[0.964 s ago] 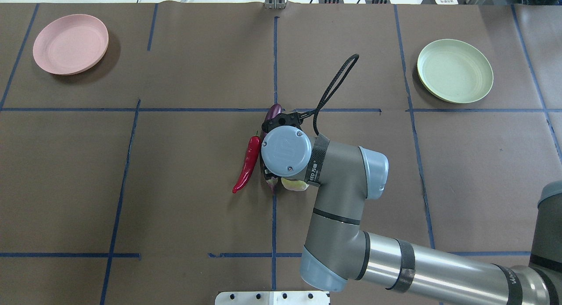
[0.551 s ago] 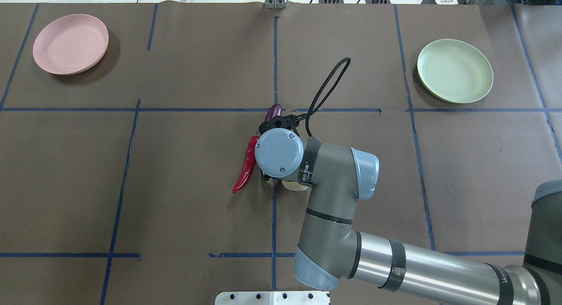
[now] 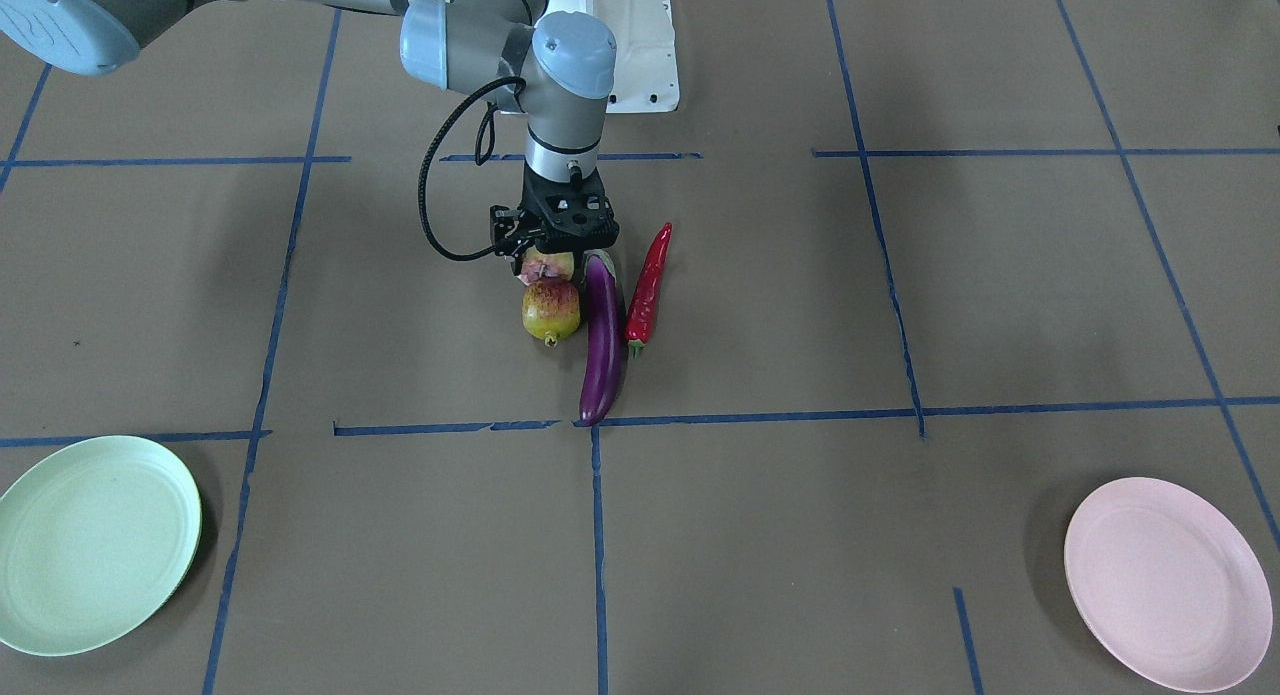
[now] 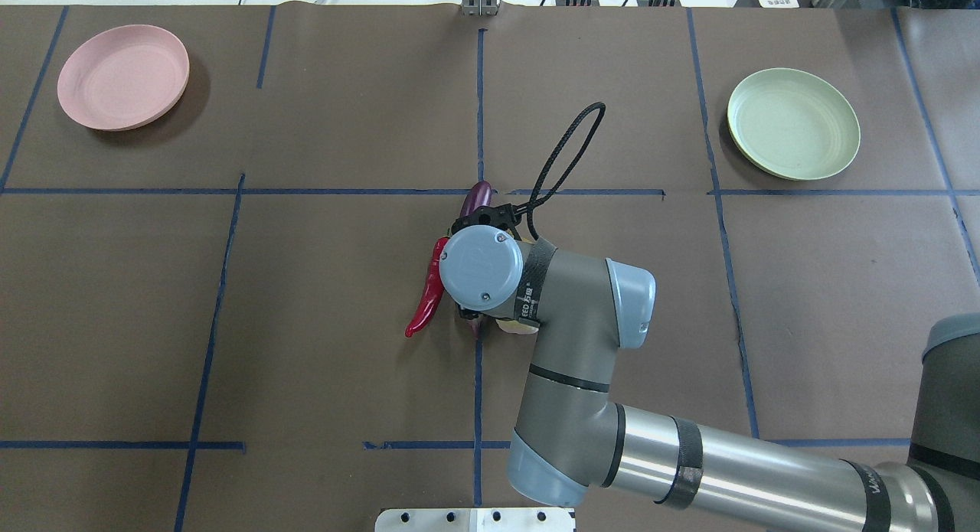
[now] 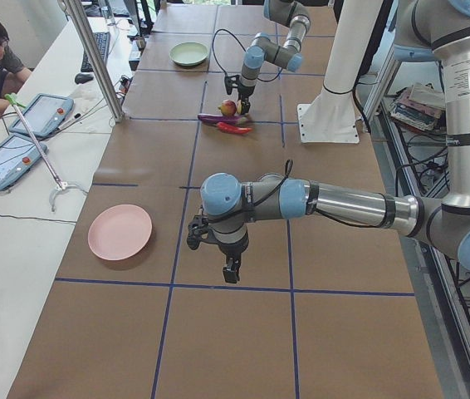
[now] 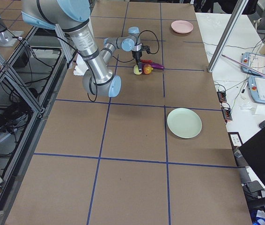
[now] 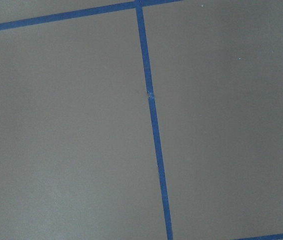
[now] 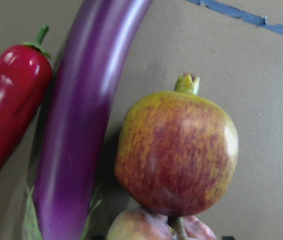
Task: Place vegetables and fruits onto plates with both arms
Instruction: 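Lower the right gripper and close it on the yellow-pink apple, then lift the apple with the right gripper and carry it to the green plate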
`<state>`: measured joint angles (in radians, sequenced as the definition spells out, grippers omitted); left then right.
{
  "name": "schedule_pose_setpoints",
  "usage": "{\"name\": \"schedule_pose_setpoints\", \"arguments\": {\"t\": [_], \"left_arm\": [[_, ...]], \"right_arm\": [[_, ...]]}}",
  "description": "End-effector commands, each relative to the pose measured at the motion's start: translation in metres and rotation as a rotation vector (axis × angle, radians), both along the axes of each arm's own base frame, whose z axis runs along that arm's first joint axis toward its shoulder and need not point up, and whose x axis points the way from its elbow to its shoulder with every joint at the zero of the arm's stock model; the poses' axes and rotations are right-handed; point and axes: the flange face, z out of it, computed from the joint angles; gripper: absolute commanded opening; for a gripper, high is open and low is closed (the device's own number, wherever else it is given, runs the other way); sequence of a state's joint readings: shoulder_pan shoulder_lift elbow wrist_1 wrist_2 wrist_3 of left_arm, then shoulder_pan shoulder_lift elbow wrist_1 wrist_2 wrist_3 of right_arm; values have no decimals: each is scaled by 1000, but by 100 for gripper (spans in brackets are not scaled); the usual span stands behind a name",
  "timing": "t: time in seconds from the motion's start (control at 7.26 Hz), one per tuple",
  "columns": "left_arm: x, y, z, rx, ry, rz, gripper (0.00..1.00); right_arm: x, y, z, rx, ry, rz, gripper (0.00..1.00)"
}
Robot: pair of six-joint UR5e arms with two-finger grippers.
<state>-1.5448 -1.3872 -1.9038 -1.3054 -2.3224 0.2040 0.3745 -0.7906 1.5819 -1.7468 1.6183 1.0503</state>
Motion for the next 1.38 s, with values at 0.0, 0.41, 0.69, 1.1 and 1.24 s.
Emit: {"name": "schedule_pose_setpoints", "arguments": {"t": [0.0, 0.41, 0.69, 1.1, 1.24], "left_arm": [[0, 0, 0, -1, 0, 0, 100], [1, -1, -3, 9, 2, 5, 100], [3, -6, -16, 40, 3, 10, 100], [4, -11, -24, 60, 6, 8, 100], [4, -12, -24, 57, 12, 8, 100]], "right_arm": [[19, 4, -37, -13, -8, -5, 30], [129, -59, -81, -42, -92, -23, 30], [224, -160, -52, -4, -86, -104, 30], [318, -279, 73, 88, -82, -220, 30], [335, -307, 138, 120, -123, -248, 30]]}}
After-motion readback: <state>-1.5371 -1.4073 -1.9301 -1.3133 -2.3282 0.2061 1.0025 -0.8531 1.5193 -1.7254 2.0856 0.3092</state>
